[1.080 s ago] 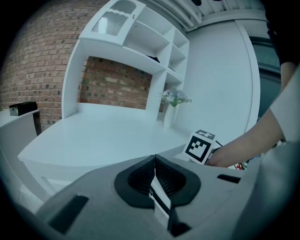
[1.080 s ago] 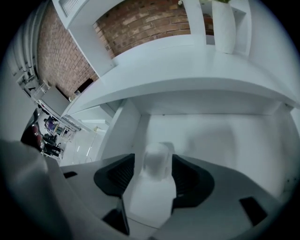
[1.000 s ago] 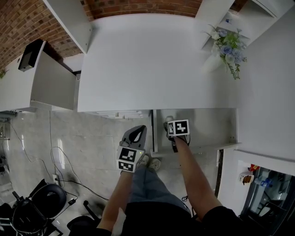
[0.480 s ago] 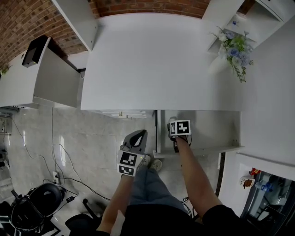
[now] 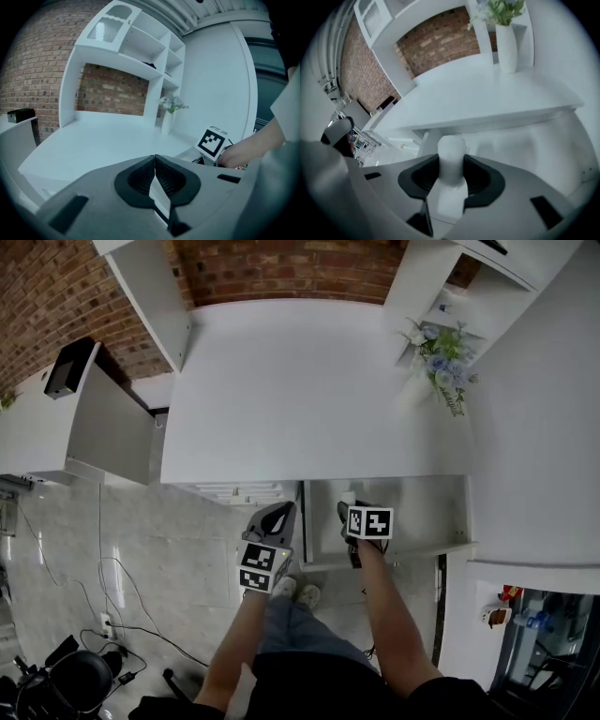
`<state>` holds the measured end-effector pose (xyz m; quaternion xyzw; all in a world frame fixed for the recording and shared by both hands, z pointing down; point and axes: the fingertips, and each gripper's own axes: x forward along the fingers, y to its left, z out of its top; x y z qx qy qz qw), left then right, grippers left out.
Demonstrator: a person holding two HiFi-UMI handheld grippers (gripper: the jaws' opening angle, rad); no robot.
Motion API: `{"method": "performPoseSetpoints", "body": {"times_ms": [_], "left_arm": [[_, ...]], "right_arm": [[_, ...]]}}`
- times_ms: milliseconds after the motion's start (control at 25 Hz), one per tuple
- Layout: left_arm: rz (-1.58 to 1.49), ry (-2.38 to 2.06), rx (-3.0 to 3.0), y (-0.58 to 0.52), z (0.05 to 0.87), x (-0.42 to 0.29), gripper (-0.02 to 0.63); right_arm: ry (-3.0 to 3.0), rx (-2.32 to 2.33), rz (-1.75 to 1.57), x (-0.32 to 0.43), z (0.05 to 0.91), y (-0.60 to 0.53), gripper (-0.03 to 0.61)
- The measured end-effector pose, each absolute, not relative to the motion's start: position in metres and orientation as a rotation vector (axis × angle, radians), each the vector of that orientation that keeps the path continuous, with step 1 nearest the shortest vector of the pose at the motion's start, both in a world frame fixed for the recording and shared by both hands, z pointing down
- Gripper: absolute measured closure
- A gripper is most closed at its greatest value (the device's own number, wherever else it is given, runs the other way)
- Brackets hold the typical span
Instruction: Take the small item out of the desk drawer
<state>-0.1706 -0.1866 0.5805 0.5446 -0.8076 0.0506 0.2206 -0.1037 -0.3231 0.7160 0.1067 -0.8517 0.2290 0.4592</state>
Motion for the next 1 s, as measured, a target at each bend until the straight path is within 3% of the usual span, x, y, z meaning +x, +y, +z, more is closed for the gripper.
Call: {"method": "performPoseSetpoints", "body": {"times_ms": [600, 1000], "left_arm": [[0.107, -2.419, 1.756, -0.253, 0.441, -0.190, 0.604], [0.093, -2.454, 1.891, -0.277, 0.388, -0.168, 0.604]], "right_arm": [[-3.026, 0.467, 0.317, -0.063, 0.416, -0.391, 0.423], [-3.162, 0.670, 0.215, -0.010, 0.358, -0.412, 0.422]]}}
